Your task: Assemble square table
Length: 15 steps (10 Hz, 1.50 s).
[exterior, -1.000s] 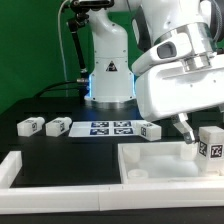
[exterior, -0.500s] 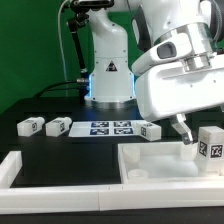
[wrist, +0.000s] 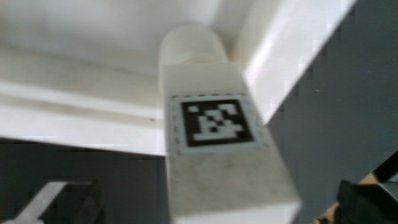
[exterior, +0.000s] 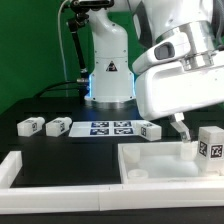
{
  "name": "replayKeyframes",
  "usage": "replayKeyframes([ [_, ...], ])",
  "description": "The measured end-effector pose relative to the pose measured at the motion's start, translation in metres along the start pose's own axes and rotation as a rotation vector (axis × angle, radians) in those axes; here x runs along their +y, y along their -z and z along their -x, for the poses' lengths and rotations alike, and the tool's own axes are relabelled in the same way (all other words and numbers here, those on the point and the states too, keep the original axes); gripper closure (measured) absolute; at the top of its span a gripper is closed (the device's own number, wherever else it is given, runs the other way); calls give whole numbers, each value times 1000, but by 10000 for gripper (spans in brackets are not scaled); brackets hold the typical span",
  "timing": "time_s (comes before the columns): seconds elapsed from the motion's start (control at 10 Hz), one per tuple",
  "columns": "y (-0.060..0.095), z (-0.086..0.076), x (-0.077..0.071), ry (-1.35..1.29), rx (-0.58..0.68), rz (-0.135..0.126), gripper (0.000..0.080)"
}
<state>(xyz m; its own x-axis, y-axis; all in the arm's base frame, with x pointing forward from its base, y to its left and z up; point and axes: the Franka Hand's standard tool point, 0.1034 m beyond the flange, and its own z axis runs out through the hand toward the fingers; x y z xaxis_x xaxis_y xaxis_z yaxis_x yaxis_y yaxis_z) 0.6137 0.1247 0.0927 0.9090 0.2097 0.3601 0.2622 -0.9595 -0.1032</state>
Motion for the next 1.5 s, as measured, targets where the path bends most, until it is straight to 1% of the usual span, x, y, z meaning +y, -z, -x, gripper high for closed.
replayKeyframes([
  [0.1, -2, 1, 1, 7, -3, 15, 151],
  [0.2, -4, 4, 3, -1, -39, 17, 151],
  [0.3, -5, 7, 2, -10, -116, 4, 151],
  [0.4, -5, 6, 5, -9, -150, -4, 151],
  [0.5, -4, 11, 0, -15, -236, -24, 151],
  [0.6, -3, 7, -2, -14, -256, -31, 151],
  [0.8, -4, 8, -1, -16, -251, -30, 151],
  [0.9, -6, 6, 0, -40, -271, -25, 151],
  [1.0, -10, -3, -1, -61, -263, -14, 151],
  [1.1, -14, -6, -4, -97, -258, -7, 151],
  [1.2, -18, -8, -5, -96, -241, -5, 151],
  [1.5, -21, -4, 0, -65, -234, -6, 151],
])
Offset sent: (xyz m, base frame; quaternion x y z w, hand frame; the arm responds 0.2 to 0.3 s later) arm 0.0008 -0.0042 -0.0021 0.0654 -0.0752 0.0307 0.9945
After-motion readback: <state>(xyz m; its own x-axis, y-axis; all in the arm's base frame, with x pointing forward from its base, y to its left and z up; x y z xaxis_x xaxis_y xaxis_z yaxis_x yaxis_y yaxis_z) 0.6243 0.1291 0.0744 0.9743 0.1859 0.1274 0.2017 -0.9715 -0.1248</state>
